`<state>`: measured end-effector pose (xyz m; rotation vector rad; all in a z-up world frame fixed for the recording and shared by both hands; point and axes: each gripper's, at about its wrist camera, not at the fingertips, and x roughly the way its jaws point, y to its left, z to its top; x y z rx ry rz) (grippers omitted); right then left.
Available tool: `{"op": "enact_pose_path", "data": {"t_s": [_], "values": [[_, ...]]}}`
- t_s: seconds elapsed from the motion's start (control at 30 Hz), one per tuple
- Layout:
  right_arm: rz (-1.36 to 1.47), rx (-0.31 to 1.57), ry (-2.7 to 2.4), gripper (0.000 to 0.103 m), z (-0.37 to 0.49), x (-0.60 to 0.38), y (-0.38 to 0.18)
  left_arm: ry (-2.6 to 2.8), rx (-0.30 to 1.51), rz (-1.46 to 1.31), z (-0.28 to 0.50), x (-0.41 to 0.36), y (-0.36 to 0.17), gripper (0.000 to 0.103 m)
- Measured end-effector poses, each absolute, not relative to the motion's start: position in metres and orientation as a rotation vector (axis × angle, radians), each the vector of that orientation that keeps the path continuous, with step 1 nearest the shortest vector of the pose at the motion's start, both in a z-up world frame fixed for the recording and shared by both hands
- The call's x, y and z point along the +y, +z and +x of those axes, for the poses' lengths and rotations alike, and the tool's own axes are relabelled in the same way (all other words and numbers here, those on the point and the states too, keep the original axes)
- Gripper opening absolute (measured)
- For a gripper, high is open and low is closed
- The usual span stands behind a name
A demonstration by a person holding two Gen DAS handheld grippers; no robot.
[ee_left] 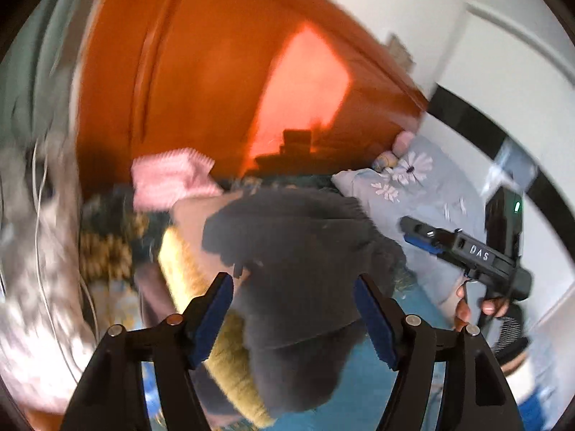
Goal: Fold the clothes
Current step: 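Carry the folded sweatpants with both grippers toward the clothes stack by the headboard, then lower the sweatpants onto the yellow knit stack and open both grippers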
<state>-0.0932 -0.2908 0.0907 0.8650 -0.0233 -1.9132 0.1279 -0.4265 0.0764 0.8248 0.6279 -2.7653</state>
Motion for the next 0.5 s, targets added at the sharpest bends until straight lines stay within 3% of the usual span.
{"op": "enact_pose_path", "data": {"t_s": [0.1, 0.33, 0.5], "values": [[0.806, 0.081, -1.874, 0.069, -0.067, -0.302, 0.088, -2.779, 0.434, 0.838, 0.118, -0.409, 0.083, 0.074], [0.864, 0.173, -1.895, 0.069, -0.065, -0.319, 0.049, -2.775, 0.484, 0.903, 0.112, -0.418, 0.054, 0.074], [0.900, 0.137, -1.917, 0.069, -0.071, -0.322, 0.039, -2.747, 0.363, 0.956, 0.103, -0.410, 0.043, 0.074]]}}
